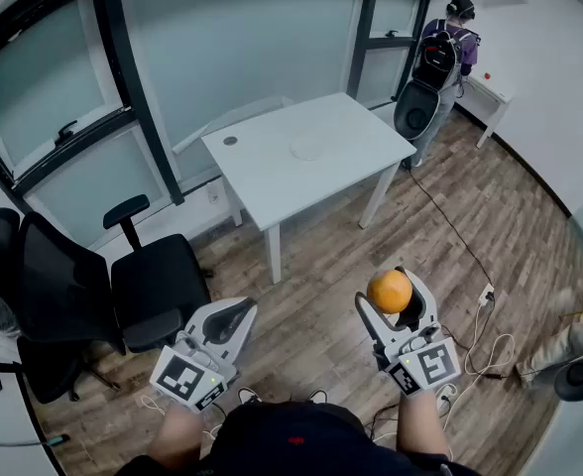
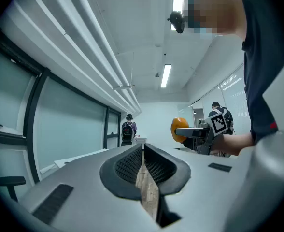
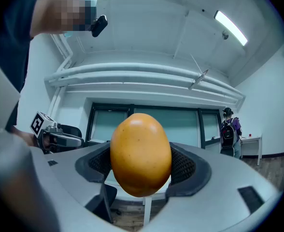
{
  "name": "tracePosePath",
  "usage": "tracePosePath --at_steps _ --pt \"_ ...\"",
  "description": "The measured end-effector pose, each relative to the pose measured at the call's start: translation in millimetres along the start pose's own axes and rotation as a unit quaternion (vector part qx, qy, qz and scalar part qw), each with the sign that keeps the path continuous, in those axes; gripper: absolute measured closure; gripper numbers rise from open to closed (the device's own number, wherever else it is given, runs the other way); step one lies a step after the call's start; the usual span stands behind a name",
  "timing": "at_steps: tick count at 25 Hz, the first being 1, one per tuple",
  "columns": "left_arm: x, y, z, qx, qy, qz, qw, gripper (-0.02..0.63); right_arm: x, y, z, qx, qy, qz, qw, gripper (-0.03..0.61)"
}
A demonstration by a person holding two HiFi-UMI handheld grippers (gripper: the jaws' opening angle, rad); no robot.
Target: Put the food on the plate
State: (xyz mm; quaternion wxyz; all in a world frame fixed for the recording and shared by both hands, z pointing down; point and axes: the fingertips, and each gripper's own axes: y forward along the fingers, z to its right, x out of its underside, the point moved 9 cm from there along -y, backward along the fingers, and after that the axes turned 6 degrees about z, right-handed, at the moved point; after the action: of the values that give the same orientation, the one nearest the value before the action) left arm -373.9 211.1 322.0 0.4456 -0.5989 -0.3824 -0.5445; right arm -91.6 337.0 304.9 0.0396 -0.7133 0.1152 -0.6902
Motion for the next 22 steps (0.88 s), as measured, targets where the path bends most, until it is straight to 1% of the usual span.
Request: tracePosePath --at_steps 4,15,19,22 --pt "0 -1 -3 0.003 0.003 -0.005 1.0000 0.578 -1 4 -1 0.000 0.009 0.005 1.000 0.229" --pt "-2 3 -6 0.010 0.007 -0.011 0.9999 0.578 -1 6 -1 0.004 0.004 0.005 1.000 0.229" --pt "-3 11 -2 0.018 0.008 -0.014 0.9997 0.578 -3 -1 5 0.005 0.004 0.007 1.000 0.229" --pt "-3 23 8 0.026 0.012 -0.016 0.9994 0.578 -4 -15 16 0.007 0.002 0.009 1.000 0.229"
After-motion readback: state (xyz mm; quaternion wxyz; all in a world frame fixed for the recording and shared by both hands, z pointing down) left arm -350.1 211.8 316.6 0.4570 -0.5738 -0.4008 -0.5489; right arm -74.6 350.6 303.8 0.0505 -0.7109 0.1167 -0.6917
